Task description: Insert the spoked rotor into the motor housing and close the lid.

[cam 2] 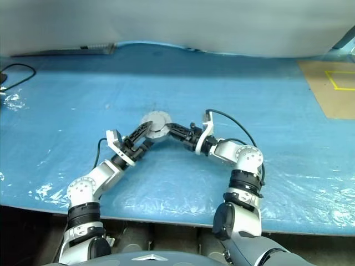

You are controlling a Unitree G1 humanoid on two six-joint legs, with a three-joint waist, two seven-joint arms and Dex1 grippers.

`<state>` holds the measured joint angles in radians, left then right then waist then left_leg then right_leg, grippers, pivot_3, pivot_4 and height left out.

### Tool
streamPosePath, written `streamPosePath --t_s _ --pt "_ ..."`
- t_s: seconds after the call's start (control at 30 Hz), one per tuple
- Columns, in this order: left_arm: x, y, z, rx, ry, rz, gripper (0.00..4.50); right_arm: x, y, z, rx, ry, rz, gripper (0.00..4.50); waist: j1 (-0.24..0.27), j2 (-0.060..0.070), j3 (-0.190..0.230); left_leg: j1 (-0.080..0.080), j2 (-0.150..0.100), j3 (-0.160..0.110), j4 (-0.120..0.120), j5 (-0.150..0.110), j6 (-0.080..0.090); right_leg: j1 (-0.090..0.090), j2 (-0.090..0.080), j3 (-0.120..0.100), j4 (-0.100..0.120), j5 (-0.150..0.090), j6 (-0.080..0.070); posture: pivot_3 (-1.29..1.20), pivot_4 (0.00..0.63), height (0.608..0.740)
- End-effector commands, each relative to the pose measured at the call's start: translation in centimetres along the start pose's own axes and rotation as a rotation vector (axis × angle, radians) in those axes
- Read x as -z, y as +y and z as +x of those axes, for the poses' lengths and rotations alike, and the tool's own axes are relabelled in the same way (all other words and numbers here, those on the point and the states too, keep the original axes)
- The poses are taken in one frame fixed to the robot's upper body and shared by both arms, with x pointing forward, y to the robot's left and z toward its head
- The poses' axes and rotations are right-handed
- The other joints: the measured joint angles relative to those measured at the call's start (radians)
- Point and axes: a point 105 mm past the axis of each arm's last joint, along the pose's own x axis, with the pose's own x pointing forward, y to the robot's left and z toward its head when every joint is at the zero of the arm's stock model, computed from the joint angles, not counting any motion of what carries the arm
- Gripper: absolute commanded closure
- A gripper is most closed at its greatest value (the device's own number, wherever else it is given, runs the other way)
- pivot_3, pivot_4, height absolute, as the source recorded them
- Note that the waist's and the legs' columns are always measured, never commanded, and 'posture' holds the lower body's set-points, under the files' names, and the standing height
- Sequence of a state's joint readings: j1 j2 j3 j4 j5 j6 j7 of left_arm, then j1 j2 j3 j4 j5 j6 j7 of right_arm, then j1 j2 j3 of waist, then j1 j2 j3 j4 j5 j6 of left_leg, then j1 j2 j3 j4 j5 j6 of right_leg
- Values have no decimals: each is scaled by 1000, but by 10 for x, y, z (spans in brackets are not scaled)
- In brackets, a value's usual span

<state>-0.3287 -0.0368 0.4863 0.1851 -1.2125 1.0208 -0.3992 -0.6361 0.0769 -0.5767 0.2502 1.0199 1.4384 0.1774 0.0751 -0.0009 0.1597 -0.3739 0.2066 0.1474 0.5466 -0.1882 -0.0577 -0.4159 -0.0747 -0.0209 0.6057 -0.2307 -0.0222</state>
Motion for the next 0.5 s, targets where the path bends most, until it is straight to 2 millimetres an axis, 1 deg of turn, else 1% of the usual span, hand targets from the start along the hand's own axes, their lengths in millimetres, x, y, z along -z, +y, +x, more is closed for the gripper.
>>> streamPosePath --t_s 0.03,0.1,0.2,0.33,0.37,0.5 --pt "-1 -12 11 84 -4 -3 0 -2 30 1 -117 -1 -55 3438 1 0 0 0 0 0 0 0 0 0 0 0 0 0 0 0 150 740" --pt "1 -14 14 101 -5 -14 0 1 29 0 -116 5 -52 3438 2 0 0 0 0 0 0 0 0 0 0 0 0 0 0 0 150 740" --pt "3 -14 15 114 -3 -29 584 2 29 -1 -114 5 -49 3438 2 0 0 0 0 0 0 0 0 0 0 0 0 0 1 0 150 740" --pt "3 -13 13 113 -6 -37 1933 1 25 -2 -80 -4 -54 3438 3 0 0 0 0 0 0 0 0 0 0 0 0 0 1 0 150 740" --pt "3 -13 12 112 -8 -39 2033 1 24 -2 -71 -6 -61 3438 3 0 0 0 0 0 1 0 0 0 0 0 0 0 1 0 150 740" --pt "0 -14 9 108 -13 -36 2034 1 23 -3 -50 -23 -108 3438 3 0 0 0 0 0 1 0 0 1 0 0 1 0 1 0 150 740"
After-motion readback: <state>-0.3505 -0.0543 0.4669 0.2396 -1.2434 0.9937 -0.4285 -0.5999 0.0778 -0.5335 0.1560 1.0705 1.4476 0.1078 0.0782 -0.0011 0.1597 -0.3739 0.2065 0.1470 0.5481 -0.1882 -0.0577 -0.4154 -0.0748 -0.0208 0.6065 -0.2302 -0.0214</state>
